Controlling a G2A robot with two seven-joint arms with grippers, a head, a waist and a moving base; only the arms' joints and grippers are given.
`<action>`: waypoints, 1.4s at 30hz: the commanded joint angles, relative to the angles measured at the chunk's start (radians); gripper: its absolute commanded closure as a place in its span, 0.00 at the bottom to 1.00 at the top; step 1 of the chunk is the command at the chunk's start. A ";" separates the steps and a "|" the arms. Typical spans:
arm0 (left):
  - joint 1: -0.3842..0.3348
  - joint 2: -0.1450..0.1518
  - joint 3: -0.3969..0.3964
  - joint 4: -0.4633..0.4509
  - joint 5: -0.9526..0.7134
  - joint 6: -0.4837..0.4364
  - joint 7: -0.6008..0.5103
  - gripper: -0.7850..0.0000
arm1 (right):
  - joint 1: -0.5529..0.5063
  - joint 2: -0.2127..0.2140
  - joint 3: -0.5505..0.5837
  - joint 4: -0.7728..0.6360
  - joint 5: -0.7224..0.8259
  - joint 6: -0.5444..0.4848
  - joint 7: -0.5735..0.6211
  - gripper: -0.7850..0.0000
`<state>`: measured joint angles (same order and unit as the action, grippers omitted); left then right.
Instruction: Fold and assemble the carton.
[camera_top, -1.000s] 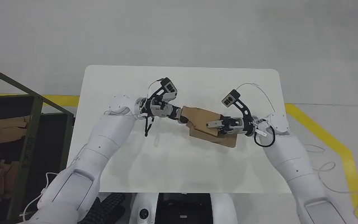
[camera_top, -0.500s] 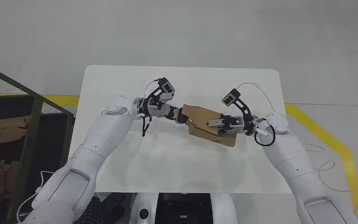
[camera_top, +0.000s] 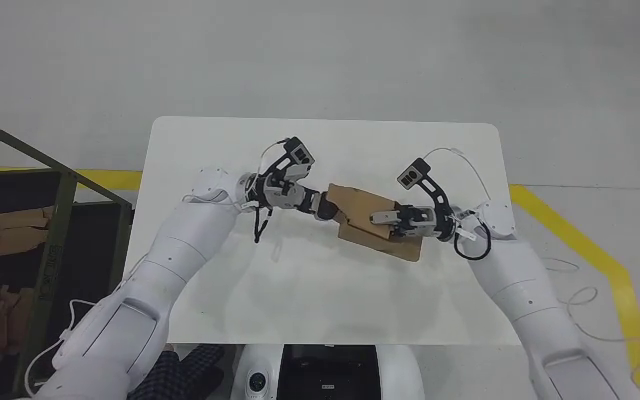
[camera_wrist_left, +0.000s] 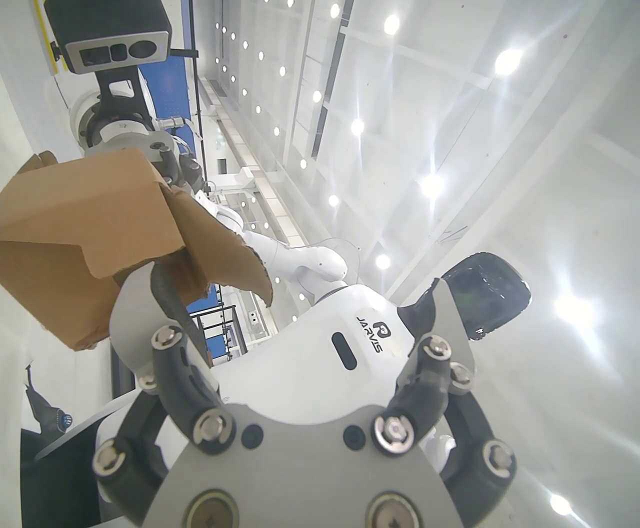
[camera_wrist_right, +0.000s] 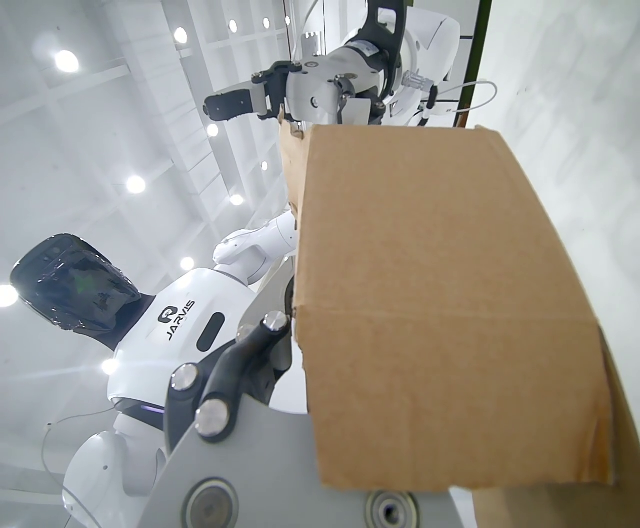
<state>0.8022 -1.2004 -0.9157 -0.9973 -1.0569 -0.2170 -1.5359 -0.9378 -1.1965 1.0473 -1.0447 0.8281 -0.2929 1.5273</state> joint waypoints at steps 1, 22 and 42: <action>-0.003 0.001 0.007 0.002 -0.005 -0.002 0.000 0.00 | 0.001 -0.001 0.000 0.004 0.000 -0.002 -0.002 1.00; -0.036 0.000 0.073 0.026 -0.027 -0.033 0.000 0.00 | -0.017 -0.005 0.002 -0.029 -0.022 0.001 0.001 1.00; -0.040 -0.003 0.131 0.014 -0.081 -0.023 0.000 0.00 | -0.026 -0.005 0.005 -0.051 -0.020 0.009 0.009 1.00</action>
<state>0.7631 -1.2026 -0.7866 -0.9849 -1.1367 -0.2398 -1.5359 -0.9630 -1.2014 1.0544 -1.0902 0.8066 -0.2840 1.5361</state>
